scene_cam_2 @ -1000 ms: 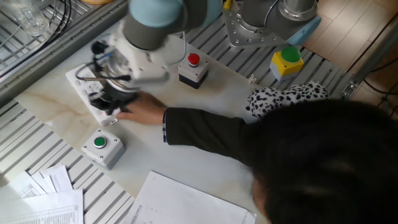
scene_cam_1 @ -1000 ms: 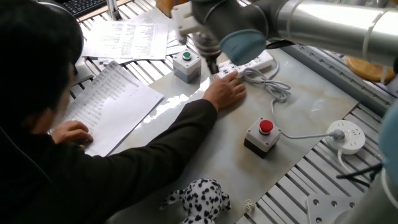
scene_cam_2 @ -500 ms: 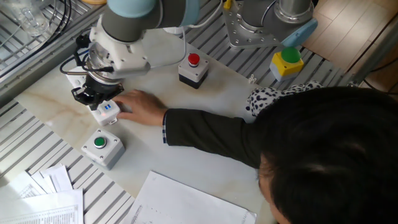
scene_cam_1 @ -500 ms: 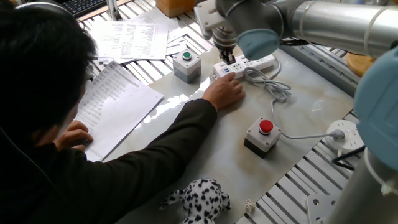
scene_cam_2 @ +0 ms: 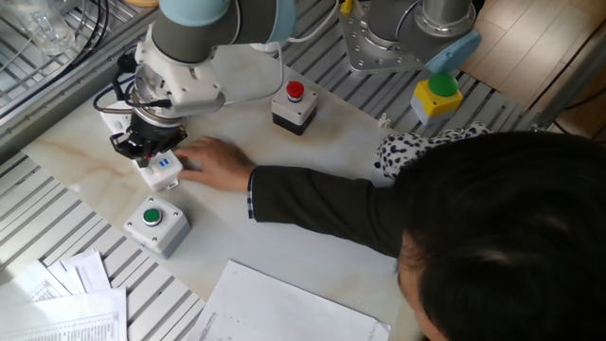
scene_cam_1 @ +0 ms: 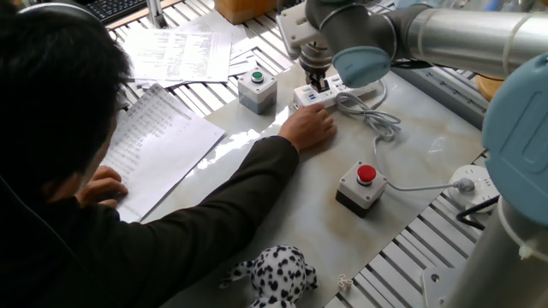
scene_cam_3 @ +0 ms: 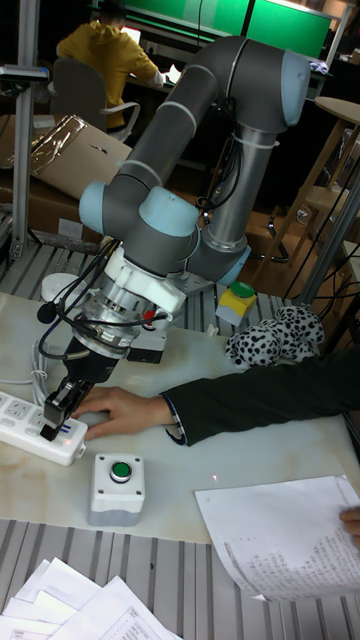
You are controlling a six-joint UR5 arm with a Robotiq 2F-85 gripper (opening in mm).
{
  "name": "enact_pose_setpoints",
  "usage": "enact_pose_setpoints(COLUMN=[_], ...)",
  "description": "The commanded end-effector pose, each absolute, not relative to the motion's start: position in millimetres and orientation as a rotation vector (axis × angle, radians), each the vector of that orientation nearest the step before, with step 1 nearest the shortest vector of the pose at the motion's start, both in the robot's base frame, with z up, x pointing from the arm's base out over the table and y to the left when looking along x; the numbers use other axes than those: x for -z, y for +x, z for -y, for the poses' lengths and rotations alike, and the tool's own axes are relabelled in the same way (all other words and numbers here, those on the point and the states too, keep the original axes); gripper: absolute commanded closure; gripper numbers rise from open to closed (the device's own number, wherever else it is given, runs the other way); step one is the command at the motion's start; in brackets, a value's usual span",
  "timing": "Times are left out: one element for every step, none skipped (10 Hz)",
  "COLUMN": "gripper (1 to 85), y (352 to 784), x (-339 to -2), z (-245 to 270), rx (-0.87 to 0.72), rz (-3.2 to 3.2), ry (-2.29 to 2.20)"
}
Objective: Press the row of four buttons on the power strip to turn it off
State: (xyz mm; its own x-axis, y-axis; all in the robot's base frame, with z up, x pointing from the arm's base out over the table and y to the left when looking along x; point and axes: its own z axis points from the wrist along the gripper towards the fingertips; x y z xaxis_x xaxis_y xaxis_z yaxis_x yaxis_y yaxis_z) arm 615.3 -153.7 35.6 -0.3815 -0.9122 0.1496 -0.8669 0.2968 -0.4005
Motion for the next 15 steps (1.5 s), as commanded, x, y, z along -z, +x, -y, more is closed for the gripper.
enact_pose_setpoints(gripper=[84.7, 84.7, 84.7, 84.7, 84.7, 84.7, 84.7, 84.7, 84.7, 84.7, 84.7, 84.7, 84.7, 84.7, 84.7], y=[611, 611, 612, 612, 611, 609, 605, 600, 598, 595, 587, 588, 581, 572, 570], x=[-29, -28, -26, -25, -25, -25, -27, -34, -43, -57, -67, -80, -87, -96, -106], z=[153, 153, 152, 150, 147, 142, 139, 137, 140, 142, 139, 135, 123, 105, 96], rx=[0.625, 0.626, 0.620, 0.620, 0.622, 0.623, 0.619, 0.599, 0.553, 0.497, 0.476, 0.493, 0.441, 0.356, 0.330], rz=[-2.451, -2.453, -2.454, -2.455, -2.459, -2.467, -2.477, -2.494, -2.504, -2.552, -2.629, -2.655, -2.716, -2.789, -2.826], ry=[-1.653, -1.652, -1.646, -1.641, -1.631, -1.615, -1.602, -1.601, -1.622, -1.590, -1.490, -1.446, -1.358, -1.226, -1.127])
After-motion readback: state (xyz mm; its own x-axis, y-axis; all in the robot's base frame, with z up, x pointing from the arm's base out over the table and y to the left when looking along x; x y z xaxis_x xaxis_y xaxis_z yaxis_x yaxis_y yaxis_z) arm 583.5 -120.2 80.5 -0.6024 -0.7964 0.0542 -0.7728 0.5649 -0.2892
